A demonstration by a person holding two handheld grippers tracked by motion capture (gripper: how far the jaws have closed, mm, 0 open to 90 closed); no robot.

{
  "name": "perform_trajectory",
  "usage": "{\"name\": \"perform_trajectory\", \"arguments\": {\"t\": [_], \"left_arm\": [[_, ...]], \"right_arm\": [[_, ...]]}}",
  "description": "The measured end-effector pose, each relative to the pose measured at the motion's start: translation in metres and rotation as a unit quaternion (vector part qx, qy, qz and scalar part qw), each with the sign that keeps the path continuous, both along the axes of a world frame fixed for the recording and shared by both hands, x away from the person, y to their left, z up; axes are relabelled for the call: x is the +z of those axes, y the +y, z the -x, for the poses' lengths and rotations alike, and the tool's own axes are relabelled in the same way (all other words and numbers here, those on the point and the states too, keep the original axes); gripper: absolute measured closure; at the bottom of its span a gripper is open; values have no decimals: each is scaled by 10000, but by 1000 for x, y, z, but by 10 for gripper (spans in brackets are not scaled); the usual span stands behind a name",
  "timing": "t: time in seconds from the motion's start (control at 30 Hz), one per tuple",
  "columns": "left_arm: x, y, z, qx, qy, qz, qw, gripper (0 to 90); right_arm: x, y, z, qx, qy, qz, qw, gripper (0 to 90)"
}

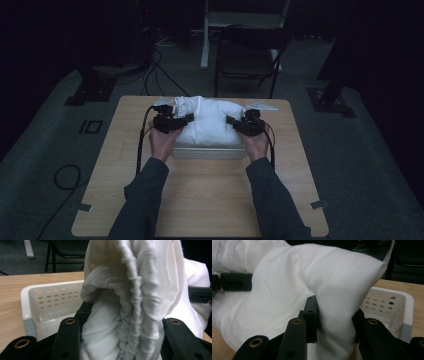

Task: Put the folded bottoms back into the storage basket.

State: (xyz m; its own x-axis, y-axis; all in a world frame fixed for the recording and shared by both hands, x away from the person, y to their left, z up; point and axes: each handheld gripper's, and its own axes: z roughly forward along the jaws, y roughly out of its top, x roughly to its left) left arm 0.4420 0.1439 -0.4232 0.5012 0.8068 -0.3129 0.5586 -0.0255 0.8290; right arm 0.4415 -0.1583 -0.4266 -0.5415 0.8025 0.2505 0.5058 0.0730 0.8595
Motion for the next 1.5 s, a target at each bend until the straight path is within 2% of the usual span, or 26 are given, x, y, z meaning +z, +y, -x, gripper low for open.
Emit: {"name": "perform_trajectory", "arguments": {"t": [0.3,0.6,0.73,0.93,1.2,1.33,1.43,1.5], "left_arm": [[-9,-2,-8,46,107,-12,9999,533],[-17,-6,-15,151,219,-166,9995,534],[-20,-9,-17,178,256,-297,9991,534],[-23,-14,-18,267,213,-502,9982,534],[-27,-18,-22,339,271,-673,9968,533],[-30,-20,-23,354,326,-810,9956,533],[-30,-23,-24,340,325,-1025,9936,534],[-29,-24,-24,335,328,-1069,9932,534]], "right_arm": [[-5,2,-8,-58,68,162,9998,690],[-11,6,-14,-124,140,379,9991,690],[-14,7,-16,-154,175,496,9985,690],[-18,8,-19,-189,245,560,9980,689],[-24,11,-23,-231,312,675,9970,689],[-26,13,-24,-247,329,758,9963,689],[-27,15,-22,-281,347,838,9955,689],[-28,16,-21,-290,339,889,9950,690]]}}
